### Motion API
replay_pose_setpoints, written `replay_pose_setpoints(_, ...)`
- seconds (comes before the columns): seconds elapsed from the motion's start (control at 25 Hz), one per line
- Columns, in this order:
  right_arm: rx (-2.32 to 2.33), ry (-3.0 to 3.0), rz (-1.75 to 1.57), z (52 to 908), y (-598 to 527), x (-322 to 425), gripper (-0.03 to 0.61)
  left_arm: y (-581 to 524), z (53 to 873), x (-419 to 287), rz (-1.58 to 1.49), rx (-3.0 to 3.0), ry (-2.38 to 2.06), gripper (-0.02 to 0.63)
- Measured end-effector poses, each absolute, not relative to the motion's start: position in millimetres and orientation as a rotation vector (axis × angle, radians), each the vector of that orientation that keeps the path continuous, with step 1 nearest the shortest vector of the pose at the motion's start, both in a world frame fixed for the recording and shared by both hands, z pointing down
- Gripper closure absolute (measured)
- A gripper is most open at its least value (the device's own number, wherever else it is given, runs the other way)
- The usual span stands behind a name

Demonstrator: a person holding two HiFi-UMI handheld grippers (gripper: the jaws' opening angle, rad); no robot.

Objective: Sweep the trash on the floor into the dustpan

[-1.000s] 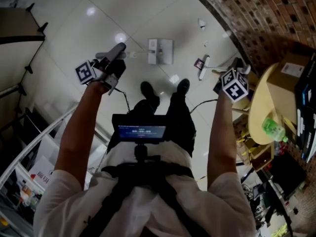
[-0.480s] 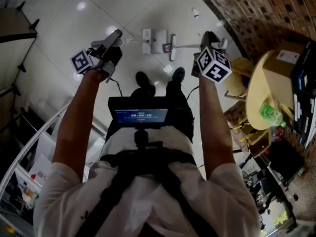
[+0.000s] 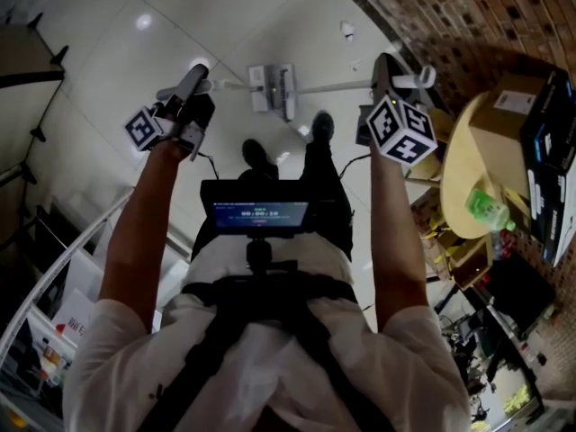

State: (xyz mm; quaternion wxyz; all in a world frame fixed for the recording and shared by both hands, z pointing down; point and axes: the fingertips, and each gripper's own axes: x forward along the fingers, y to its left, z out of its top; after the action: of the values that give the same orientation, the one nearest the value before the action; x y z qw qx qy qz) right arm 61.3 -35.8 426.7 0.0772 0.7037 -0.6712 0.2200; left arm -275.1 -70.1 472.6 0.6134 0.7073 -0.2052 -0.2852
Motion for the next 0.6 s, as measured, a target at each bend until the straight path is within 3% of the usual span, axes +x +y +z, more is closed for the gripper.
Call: replay_pose_setpoints(0.6, 2.028, -1.888, 0.500, 418.9, -75.1, 277.9, 0.563, -113.5, 441.9, -175.5, -0.716, 1.663, -0.580, 0.588)
